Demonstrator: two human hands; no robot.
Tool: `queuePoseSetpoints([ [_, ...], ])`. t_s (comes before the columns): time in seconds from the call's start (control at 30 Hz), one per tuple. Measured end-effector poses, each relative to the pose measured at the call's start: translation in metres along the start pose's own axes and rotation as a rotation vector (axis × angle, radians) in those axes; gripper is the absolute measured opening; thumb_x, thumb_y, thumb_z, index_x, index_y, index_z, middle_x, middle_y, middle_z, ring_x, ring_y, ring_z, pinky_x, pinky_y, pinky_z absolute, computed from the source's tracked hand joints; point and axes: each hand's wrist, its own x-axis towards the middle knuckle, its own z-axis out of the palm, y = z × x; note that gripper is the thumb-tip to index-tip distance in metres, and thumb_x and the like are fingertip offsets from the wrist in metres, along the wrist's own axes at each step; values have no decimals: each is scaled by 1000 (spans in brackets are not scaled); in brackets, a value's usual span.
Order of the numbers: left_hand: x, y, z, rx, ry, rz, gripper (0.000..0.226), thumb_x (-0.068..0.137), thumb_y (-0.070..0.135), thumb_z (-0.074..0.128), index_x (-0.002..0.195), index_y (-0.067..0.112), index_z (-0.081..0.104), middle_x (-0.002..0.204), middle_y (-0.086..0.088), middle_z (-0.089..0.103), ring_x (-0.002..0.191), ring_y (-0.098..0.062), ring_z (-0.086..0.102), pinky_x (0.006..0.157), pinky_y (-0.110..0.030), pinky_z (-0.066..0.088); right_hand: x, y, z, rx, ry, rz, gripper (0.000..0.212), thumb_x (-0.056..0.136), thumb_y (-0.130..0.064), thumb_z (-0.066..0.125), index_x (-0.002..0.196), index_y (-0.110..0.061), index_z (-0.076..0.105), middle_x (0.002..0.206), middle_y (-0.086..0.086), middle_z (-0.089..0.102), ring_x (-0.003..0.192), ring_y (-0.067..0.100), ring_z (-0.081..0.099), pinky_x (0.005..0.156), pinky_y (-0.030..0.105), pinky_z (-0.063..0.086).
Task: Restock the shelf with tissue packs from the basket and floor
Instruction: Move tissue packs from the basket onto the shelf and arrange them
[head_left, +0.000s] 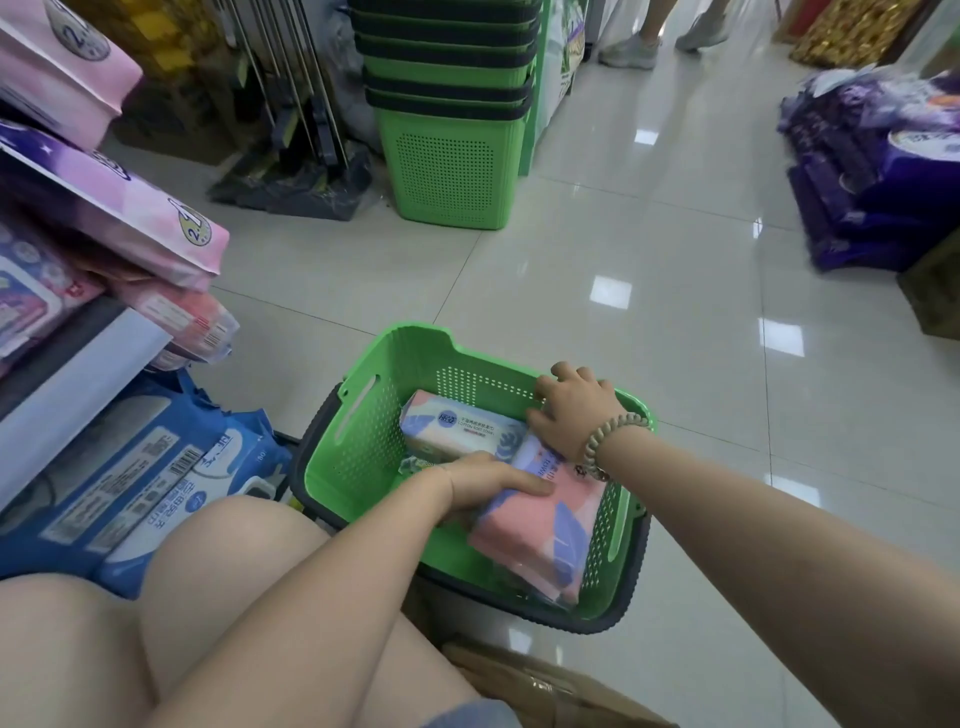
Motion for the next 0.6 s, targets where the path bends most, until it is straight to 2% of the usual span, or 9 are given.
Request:
queuePoseSetpoints([
  [0.07,-13,7,-8,-108,-74,20,40,69,36,79,100,12,70,95,-6,73,83,-22,68,81,-29,51,1,0,-8,66,46,-17,38,91,-42,43,121,-19,51,124,4,49,115,27,44,94,40,35],
  [0.1,-19,9,-12,-142,-86,28,33,72,31,76,98,12,71,95,-7,73,81,-21,68,81,-30,50,1,-1,-14,90,79,-38,41,92,-43,44,125,-20,49,126,3,49,117,26,44,94,39,35],
  [0.17,-27,11,-20,-212,-75,51,34,70,30,74,99,12,71,97,-10,72,81,-22,67,81,-31,50,1,-5,-25,116,156,-87,46,91,-42,45,133,-21,43,131,2,48,120,26,43,95,39,35],
  [0.27,-40,15,-29,-301,21,91,28,82,28,72,106,12,68,90,-6,72,69,-17,68,62,-24,53,0,-17,-43,137,233,-139,52,90,-38,48,138,-20,36,133,3,45,119,27,43,94,40,36],
  [0.33,-51,19,-32,-373,96,124,24,86,28,67,106,14,67,89,-5,71,66,-15,67,56,-24,53,0,-24,-53,142,251,-163,51,90,-36,49,136,-19,38,133,4,44,118,28,44,92,40,36],
  [0.43,-67,23,-39,-471,224,222,30,84,25,69,110,11,66,97,-10,69,71,-20,66,60,-31,58,-3,-38,-66,143,278,-217,46,90,-36,48,131,-17,43,129,5,47,115,28,45,90,39,37],
  [0.47,-73,25,-41,-496,257,257,30,82,23,71,108,10,66,98,-11,69,74,-23,66,66,-37,59,-4,-44,-71,152,287,-235,45,89,-40,45,129,-17,46,126,5,48,113,28,46,89,38,38],
  [0.53,-84,27,-45,-542,303,318,31,75,24,76,102,11,67,96,-12,70,80,-26,65,81,-48,54,-8,-55,-80,198,299,-282,54,85,-52,32,125,-18,48,122,4,50,108,27,50,88,39,41],
  [0.6,-97,30,-47,-616,351,378,28,72,25,79,95,13,67,89,-11,70,76,-25,65,79,-46,54,-12,-66,-89,258,285,-350,65,82,-61,25,126,-18,46,122,5,50,105,28,53,89,42,43],
])
